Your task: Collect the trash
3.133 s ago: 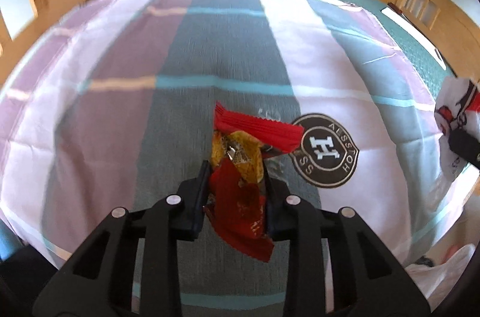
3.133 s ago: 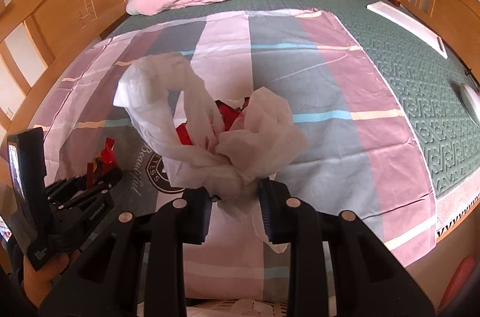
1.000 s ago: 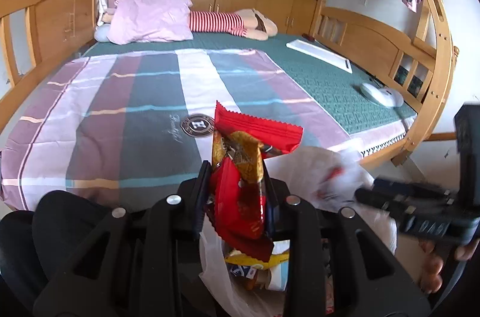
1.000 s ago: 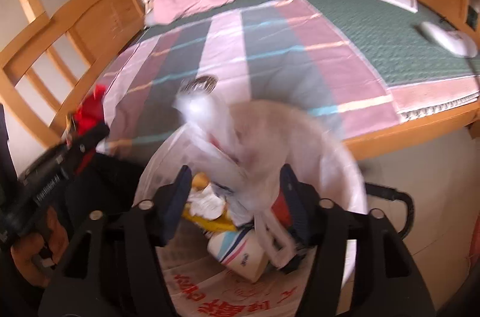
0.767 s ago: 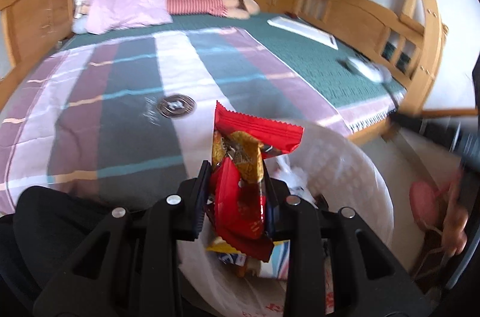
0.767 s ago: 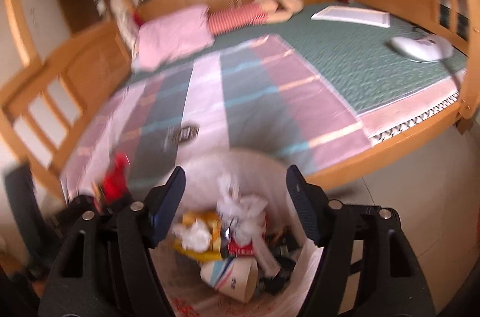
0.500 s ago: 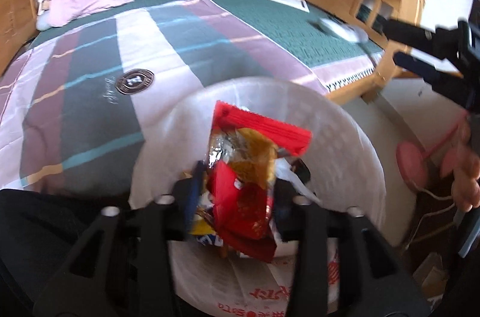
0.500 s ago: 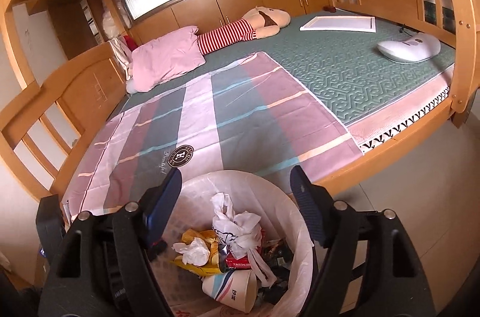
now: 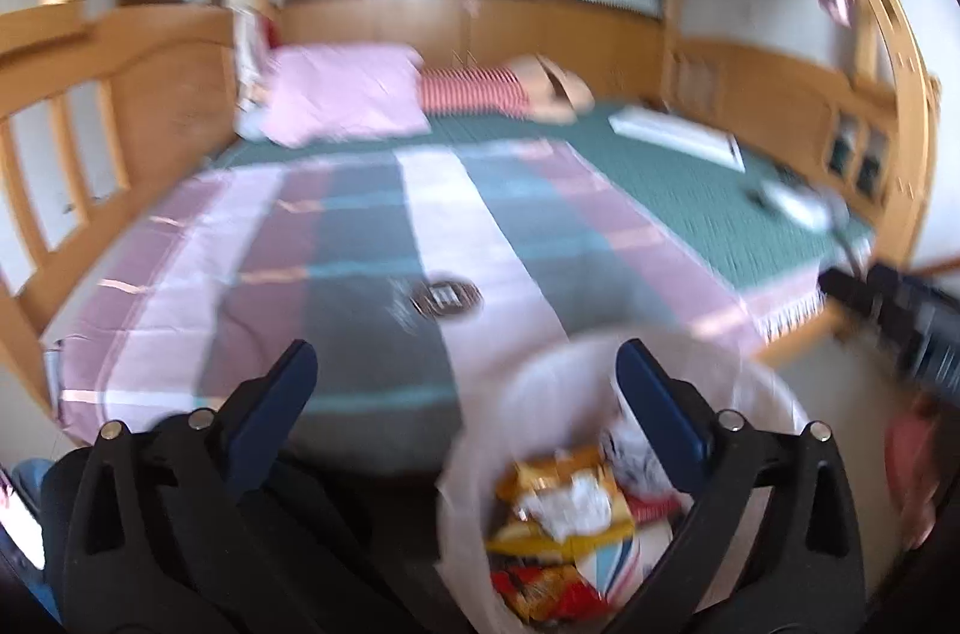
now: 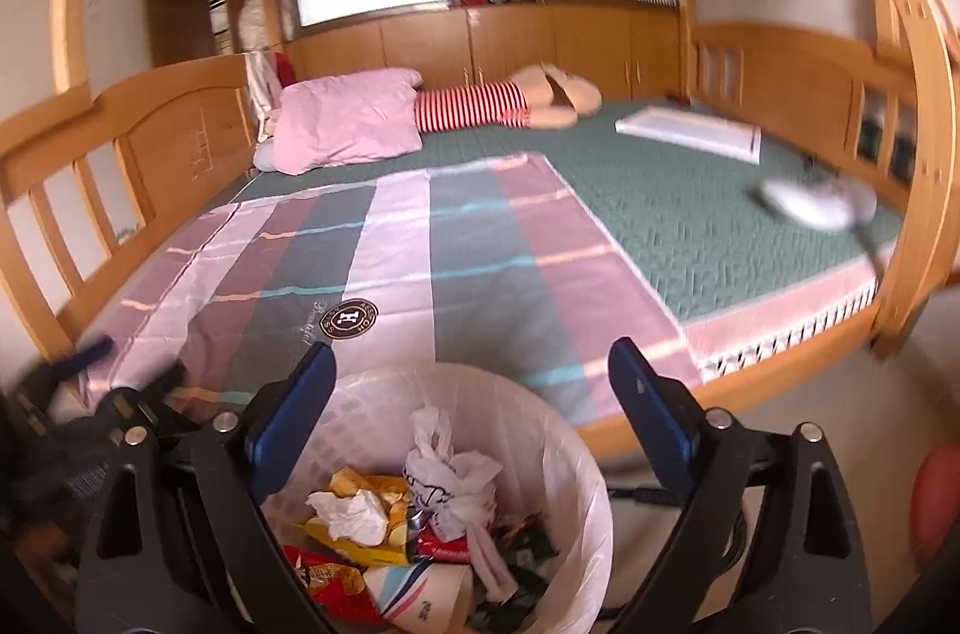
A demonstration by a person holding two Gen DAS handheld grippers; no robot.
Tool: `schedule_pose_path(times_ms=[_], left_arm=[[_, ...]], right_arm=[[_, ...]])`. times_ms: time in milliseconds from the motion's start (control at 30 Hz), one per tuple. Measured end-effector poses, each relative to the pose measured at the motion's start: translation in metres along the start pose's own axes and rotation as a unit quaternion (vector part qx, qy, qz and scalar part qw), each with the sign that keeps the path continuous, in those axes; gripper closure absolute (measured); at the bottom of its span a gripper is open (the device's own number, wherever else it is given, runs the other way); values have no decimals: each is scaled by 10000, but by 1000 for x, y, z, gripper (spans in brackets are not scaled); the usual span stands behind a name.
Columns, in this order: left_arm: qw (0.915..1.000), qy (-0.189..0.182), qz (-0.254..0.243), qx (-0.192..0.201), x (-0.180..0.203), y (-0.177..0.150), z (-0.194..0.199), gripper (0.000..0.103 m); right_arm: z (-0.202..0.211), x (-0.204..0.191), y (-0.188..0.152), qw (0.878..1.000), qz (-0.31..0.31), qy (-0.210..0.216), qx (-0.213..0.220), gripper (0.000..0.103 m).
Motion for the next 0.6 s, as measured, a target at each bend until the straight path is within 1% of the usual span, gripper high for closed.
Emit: schedule_pose_path(times_ms=[33,133,267,400,600], left_arm=[[9998,81,62,159,-4,5,9,4],[9992,191,98,349,-7,12,21,4],[9995,87,117,295,-7,16,24,4],[9996,131,74,247,-4,14,25,4],[9994,157,63,295,-2,11,30,4]], right_arm=[[1,-5,0,9999,119,-5,46,5],[5,-15,2,9994,282,93,164,4],[4,-21,2,9990,350,186,181,4],[6,-21,1,9989,383,127,219,4],[10,-18,2,9993,254,119,254,4]])
Point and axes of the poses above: each gripper's, at about its wrist camera, not at the fingertips, and z roughly against the way its jaws point, x to its right, y to its top, the point moved 3 cm from there along -z, roughly the way its jaws point, and after that the axes turned 2 degrees about -x, right-handed, at the moved point
